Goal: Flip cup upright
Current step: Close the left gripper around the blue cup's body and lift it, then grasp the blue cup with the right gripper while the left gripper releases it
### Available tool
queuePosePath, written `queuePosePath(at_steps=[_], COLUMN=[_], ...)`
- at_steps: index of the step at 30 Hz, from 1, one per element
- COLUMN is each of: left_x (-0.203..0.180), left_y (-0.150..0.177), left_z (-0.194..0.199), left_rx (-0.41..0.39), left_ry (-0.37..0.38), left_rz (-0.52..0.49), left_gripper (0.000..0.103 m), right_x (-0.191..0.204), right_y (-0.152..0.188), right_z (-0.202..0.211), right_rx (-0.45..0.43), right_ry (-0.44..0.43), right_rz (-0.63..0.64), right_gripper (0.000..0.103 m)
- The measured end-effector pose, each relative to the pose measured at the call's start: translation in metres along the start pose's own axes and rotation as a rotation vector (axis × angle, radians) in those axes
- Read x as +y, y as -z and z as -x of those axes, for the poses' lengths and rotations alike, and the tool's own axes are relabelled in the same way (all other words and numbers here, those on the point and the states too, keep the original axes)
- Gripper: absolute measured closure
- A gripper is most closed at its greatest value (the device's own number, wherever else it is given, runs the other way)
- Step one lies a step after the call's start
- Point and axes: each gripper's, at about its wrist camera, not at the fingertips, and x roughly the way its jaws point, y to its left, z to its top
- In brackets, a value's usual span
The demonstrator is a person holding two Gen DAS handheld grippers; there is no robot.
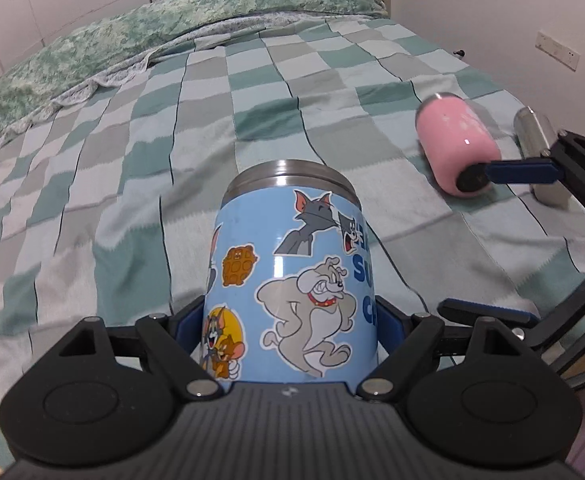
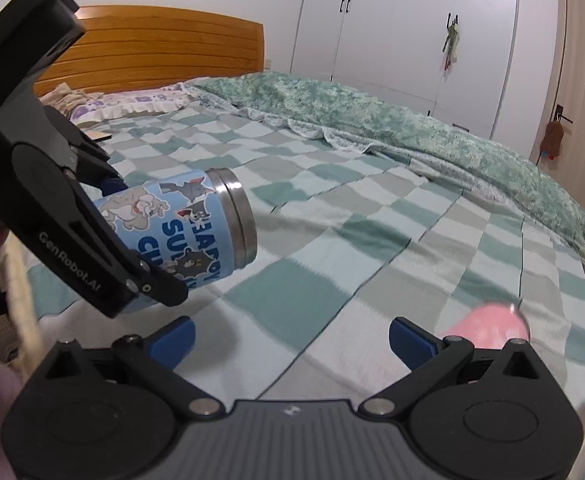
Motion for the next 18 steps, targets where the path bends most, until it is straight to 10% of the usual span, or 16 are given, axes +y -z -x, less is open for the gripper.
queuePosePath(at_steps=[18], left_x=[-0.047], left_y=[0.052], left_z=[-0.017], left_rx=[0.052], left_ry=[0.01], left_rz=[0.101], left_gripper=[0.018], right_x=[0.006], right_y=[0.064], right_z=[0.046], right_rx=[0.086], right_ry=[0.039], right_rz=[-0.026], right_gripper=[0.0])
